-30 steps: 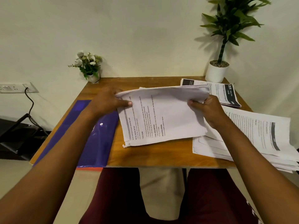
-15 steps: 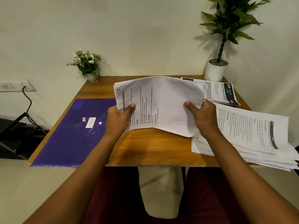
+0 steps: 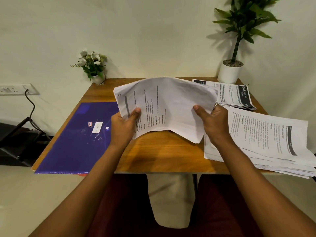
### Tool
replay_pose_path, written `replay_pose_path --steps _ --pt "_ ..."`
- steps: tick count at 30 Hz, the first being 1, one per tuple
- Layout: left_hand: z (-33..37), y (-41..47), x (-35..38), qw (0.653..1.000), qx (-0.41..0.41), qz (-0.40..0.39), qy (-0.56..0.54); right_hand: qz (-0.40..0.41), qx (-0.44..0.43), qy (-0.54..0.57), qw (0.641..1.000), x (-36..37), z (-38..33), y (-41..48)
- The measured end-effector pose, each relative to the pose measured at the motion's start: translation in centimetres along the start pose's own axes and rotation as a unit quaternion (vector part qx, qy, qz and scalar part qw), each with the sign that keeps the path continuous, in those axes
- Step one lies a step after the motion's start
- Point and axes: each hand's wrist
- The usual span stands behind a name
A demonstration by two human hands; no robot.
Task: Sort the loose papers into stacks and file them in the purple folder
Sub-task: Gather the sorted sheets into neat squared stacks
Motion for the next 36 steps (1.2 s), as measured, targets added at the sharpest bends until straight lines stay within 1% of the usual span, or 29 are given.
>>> replay_pose_path --steps 2,4,7,11,15,17,19,20,21,23,24,25,26,27,28,30,31,32,34,36 --pt "-0.2 0.0 0.0 1.000 -0.009 -0.003 0.008 -0.019 0.009 -0.003 1.000 0.1 0.3 -0.1" --pt "-1.2 -0.7 -0.1 0.999 -0.036 -0.003 0.019 -0.046 0.040 -0.016 0.998 0.2 1.9 -0.8" --pt "-1.7 -1.7 0.0 0.999 -0.049 0.003 -0.010 -0.058 0.073 -0.022 0.995 -0.1 3.4 -1.6" --pt "-1.3 -1.3 -0.3 0.999 -0.028 0.005 -0.021 -0.047 0.064 -0.016 0.997 -0.1 2.6 -1.6" --pt "-1.8 -1.7 -0.5 0.999 -0.042 0.004 -0.013 -0.055 0.078 -0.004 0.995 -0.1 2.8 -2.4" --pt "-1.3 -1.2 -0.7 1.000 -0.029 0.010 0.003 -0.052 0.073 0.033 0.995 -0.3 2.7 -2.1" --pt "-0.2 -0.2 -1.2 0.999 -0.004 0.009 0.043 -0.047 0.046 0.102 0.993 -0.5 1.7 -1.2" --pt "0.4 0.4 -1.5 0.997 0.012 0.003 0.070 -0.032 0.019 0.121 0.992 -0.6 1.1 -0.5" --pt "1.2 1.2 -1.9 0.995 0.021 -0.005 0.099 -0.007 -0.017 0.113 0.993 -0.7 0.3 0.3" --pt "2.8 2.4 -2.2 0.987 0.030 -0.030 0.158 0.047 -0.114 0.026 0.992 -0.8 -1.3 1.8" --pt "3.4 3.0 -2.3 0.980 0.029 -0.049 0.193 0.056 -0.173 -0.029 0.983 -0.9 -2.1 2.4" --pt "4.0 3.6 -2.4 0.971 0.024 -0.070 0.229 0.040 -0.227 -0.073 0.970 -1.0 -3.2 3.1" --pt "4.8 4.1 -2.4 0.959 0.022 -0.092 0.265 0.003 -0.257 -0.108 0.960 -0.9 -4.4 3.7" --pt "5.5 4.5 -2.3 0.948 0.024 -0.113 0.296 -0.057 -0.258 -0.138 0.955 -0.6 -5.7 4.1" --pt "6.2 4.8 -2.1 0.937 0.033 -0.134 0.320 -0.134 -0.230 -0.157 0.951 -0.3 -7.0 4.3" --pt "7.4 5.3 -1.5 0.919 0.066 -0.163 0.353 -0.281 -0.151 -0.161 0.934 0.3 -8.3 4.4" --pt "8.0 5.5 -1.2 0.910 0.084 -0.174 0.365 -0.321 -0.122 -0.166 0.925 0.6 -8.3 4.6" --pt "8.5 5.7 -1.0 0.902 0.099 -0.183 0.377 -0.327 -0.101 -0.177 0.923 0.9 -7.9 4.6" --pt "8.9 6.0 -0.8 0.894 0.118 -0.194 0.386 -0.304 -0.064 -0.178 0.934 1.1 -6.7 4.7" --pt "8.7 6.5 -1.2 0.905 0.119 -0.190 0.362 -0.295 -0.041 -0.140 0.944 1.2 -5.5 4.6"
Point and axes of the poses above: each hand's wrist, its own y-axis towards the middle knuckle, its own x-axis out of the palm, z = x × y, and after that the axes turned 3 degrees about z, right-handed
